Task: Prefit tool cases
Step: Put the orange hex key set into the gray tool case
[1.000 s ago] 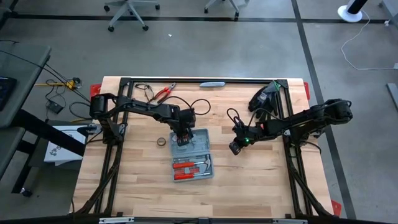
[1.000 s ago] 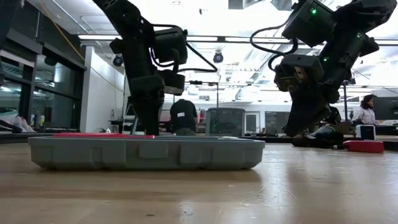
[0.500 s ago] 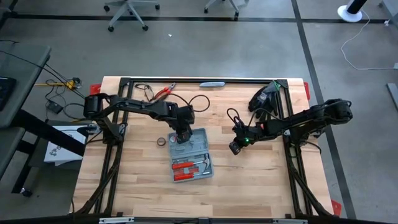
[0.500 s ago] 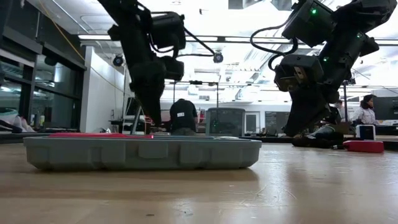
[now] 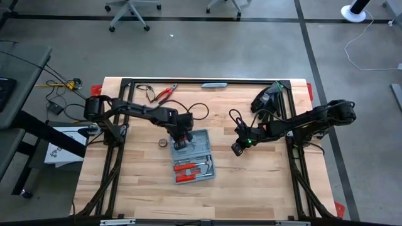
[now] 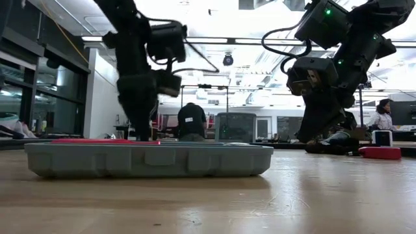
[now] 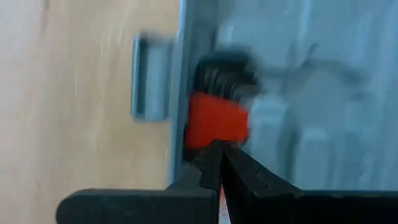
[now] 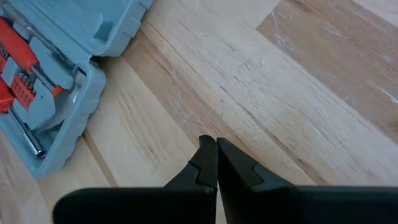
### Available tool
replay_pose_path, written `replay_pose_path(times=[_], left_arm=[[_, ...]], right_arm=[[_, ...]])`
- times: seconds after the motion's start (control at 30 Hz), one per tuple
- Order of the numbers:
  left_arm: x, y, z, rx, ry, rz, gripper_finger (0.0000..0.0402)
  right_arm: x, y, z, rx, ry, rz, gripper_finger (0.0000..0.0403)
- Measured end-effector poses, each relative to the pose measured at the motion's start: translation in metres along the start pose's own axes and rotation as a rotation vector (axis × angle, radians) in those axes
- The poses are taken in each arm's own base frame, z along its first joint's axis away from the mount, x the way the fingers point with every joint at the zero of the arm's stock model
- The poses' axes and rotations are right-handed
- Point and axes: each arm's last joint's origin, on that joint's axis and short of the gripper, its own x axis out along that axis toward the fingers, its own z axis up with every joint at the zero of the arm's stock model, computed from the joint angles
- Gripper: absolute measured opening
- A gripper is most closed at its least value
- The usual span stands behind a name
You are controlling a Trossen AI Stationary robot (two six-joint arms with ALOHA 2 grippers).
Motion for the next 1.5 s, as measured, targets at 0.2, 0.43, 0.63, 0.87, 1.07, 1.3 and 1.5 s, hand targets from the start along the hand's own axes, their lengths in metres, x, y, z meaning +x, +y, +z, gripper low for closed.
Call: replay_pose_path(times=[0.2,0.43,0.63,0.87,1.07,1.3,1.5], left_arm=[[0.010,0.001,-0.009,-0.052,-0.020,-0.051,0.0000],[-0.001,0.001,-0.010,-0.097,-0.056,-0.042,0.0000],[-0.019,0.000,-0.007,-0.102,-0.138,-0.051,0.0000],[-0.009,-0.006,-0.005,-0.092,-0.132,-0.069,0.0000],[0.014,-0.009,-0.002,-0.093,-0.095,-0.071,0.0000],[0.016,-0.008,-0.002,-0.095,-0.084,-0.095,0.0000],[-0.005,-0.004,-0.004,-0.126,-0.128,-0.084,0.0000]], right_arm=[[0.000,0.000,0.000,0.004,0.002,-0.001,0.0000],[0.000,0.000,-0.001,0.005,0.021,0.007,0.0000],[0.000,0.000,-0.001,0.015,0.024,0.010,0.0000],[0.000,0.000,-0.001,0.015,0.017,0.005,0.0000],[0.000,0.000,-0.001,0.019,0.017,0.005,0.0000],[0.000,0.000,-0.001,0.035,0.017,0.005,0.0000],[0.000,0.000,-0.001,0.033,0.017,0.004,0.0000]])
